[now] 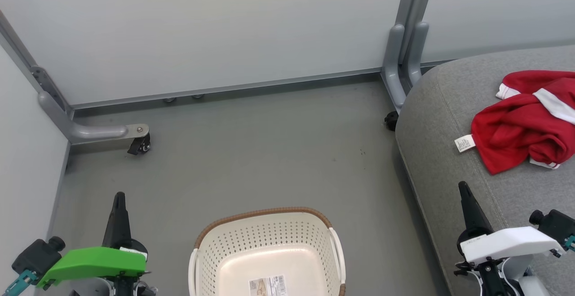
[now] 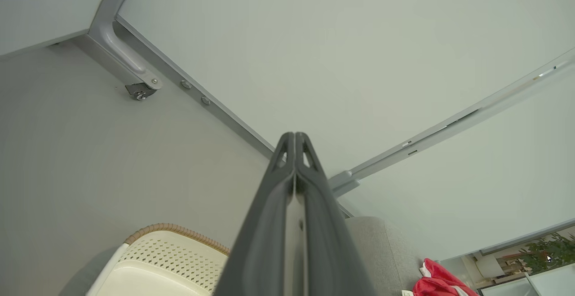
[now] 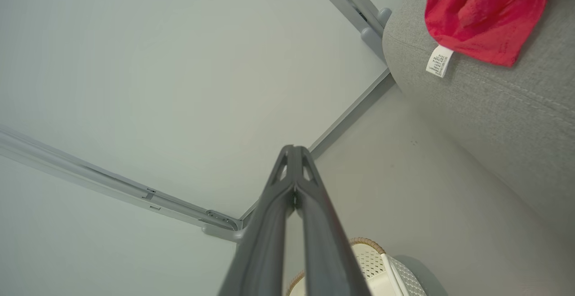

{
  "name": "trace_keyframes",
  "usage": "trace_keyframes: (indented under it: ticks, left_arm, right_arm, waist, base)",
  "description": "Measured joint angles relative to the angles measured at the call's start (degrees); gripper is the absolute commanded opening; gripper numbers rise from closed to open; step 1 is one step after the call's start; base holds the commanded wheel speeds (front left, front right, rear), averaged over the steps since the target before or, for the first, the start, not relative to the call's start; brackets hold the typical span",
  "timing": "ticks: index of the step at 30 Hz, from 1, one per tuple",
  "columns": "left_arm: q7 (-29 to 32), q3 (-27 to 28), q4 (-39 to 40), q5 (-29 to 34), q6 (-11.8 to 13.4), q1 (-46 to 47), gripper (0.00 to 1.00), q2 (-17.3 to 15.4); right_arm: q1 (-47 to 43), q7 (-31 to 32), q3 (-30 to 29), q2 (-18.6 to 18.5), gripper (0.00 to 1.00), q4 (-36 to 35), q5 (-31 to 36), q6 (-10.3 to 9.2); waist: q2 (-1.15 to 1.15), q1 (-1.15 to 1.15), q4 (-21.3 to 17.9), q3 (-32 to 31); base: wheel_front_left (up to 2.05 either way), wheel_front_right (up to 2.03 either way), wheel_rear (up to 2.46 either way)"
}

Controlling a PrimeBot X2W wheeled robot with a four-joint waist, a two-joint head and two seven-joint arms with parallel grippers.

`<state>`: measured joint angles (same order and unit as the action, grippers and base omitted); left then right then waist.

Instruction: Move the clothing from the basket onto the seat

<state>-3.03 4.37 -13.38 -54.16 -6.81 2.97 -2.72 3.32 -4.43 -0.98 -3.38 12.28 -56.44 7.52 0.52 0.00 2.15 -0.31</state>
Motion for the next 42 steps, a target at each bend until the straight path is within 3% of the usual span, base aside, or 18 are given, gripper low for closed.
trace_keyframes:
  ticks: [42]
  left_arm:
    - [6.0, 1.3, -0.4, -24.2, -0.3, 1.8, 0.00, 0.0]
  right_arm:
    - [1.5, 6.4, -2.7, -0.2, 0.00, 1.0, -23.3, -0.01]
  waist:
    - [0.00, 0.00, -1.2, 0.3]
  base:
    - [0.00, 0.00, 0.00]
